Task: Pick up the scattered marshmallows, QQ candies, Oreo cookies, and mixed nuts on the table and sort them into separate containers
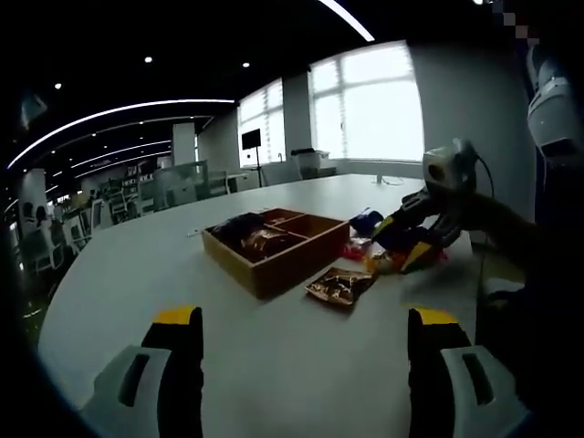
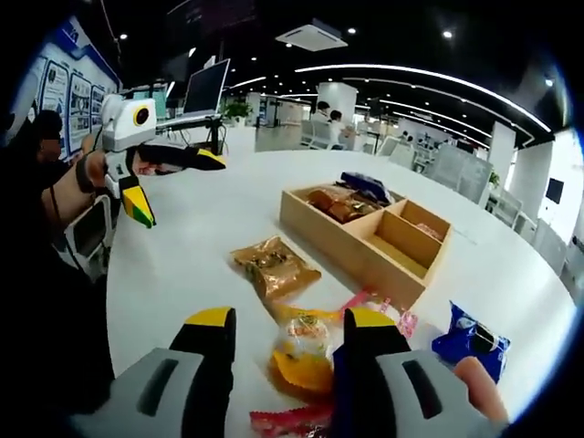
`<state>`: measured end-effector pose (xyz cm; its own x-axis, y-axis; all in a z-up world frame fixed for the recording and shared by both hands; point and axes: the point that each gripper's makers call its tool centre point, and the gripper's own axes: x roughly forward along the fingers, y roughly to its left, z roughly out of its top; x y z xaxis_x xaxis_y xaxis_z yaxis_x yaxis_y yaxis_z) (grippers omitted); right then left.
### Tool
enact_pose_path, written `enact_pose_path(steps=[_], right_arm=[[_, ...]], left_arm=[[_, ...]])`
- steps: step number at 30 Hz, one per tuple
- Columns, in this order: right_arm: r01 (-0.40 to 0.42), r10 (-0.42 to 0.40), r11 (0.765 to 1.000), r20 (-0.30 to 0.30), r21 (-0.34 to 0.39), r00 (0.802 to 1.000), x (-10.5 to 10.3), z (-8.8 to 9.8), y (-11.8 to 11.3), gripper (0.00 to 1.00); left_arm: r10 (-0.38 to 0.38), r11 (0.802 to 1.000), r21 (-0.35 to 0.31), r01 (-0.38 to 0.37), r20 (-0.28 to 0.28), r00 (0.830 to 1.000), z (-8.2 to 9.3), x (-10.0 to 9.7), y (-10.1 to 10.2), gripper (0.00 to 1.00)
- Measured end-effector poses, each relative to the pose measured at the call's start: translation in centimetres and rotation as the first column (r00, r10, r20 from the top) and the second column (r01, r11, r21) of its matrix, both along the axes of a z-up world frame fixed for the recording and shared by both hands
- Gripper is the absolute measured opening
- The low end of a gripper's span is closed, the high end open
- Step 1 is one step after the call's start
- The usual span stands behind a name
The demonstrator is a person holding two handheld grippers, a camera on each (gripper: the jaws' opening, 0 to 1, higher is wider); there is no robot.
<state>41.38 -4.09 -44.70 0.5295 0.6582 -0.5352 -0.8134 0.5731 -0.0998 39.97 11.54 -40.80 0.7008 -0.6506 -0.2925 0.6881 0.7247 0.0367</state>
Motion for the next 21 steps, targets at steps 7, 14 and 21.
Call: enact_pose_path(steps=[7,14,21], right_arm=[[0.006,-0.007,1.0,-0.045,-0.012,0.999,0.2,-0.8,-0.1,0.38],[0.008,-0.01,0.999,-0.05,-0.035,0.999,0.3,-1.3,-0.1,0.38],[0.008,-0.01,0.999,-0.05,-0.035,0.999,0.5,-1.4,-0.1,0.34]], left_arm=[[-0.012,1.0,-0.006,0.012,0.005,1.0,0.1,-0.1,-0.1,0.96],[-0.014,1.0,-0.012,0.014,0.009,1.0,0.2,0.0,-0.2,0.96],[-0.013,1.0,-0.012,0.013,0.009,1.0,0.1,0.0,-0.2,0.95]])
